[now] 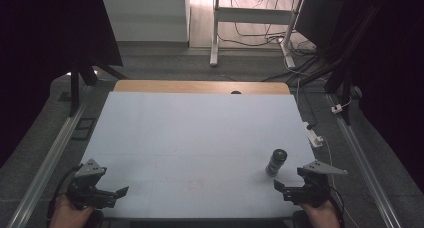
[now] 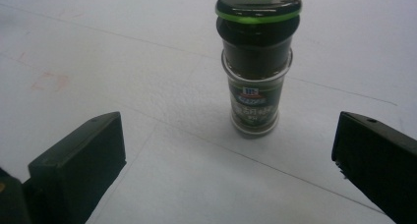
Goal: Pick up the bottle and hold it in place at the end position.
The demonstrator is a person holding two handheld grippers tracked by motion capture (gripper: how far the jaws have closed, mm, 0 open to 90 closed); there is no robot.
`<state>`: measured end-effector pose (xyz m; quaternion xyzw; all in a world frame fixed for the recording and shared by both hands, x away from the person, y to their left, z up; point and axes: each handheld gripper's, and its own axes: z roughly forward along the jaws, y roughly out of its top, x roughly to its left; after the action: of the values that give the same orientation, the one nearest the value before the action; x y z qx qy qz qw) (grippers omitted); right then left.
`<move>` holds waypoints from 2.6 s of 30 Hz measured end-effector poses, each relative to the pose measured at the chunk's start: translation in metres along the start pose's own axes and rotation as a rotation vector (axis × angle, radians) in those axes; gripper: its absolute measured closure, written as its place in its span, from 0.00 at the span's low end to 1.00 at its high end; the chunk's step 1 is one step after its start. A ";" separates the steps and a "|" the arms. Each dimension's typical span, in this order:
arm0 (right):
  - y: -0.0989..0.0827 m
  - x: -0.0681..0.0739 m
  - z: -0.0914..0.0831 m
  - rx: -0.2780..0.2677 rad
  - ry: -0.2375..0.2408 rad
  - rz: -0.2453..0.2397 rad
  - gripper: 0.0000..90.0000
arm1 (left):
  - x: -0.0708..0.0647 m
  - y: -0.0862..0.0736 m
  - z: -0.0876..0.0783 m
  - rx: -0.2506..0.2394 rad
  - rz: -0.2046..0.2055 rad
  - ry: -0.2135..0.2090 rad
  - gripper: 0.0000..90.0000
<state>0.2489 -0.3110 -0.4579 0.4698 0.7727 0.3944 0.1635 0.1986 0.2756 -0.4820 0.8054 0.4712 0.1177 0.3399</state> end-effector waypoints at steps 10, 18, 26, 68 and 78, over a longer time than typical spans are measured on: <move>0.001 0.003 0.002 0.024 0.016 -0.029 0.00 | 0.003 -0.001 -0.001 -0.011 -0.019 -0.031 0.00; 0.001 0.002 0.003 0.031 0.021 -0.028 0.00 | 0.005 -0.002 -0.002 -0.021 -0.029 -0.046 0.00; 0.002 0.003 0.004 0.048 0.031 -0.031 0.00 | 0.005 -0.002 -0.003 -0.023 -0.034 -0.047 0.00; 0.017 -0.031 0.051 0.076 0.038 -0.105 0.00 | 0.007 -0.002 -0.003 -0.025 -0.051 -0.062 0.00; 0.018 -0.038 0.067 0.112 0.050 -0.155 0.05 | 0.008 -0.002 -0.003 -0.024 -0.052 -0.063 0.00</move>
<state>0.3202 -0.3082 -0.4909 0.4070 0.8314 0.3483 0.1478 0.1999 0.2837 -0.4825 0.7922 0.4795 0.0889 0.3670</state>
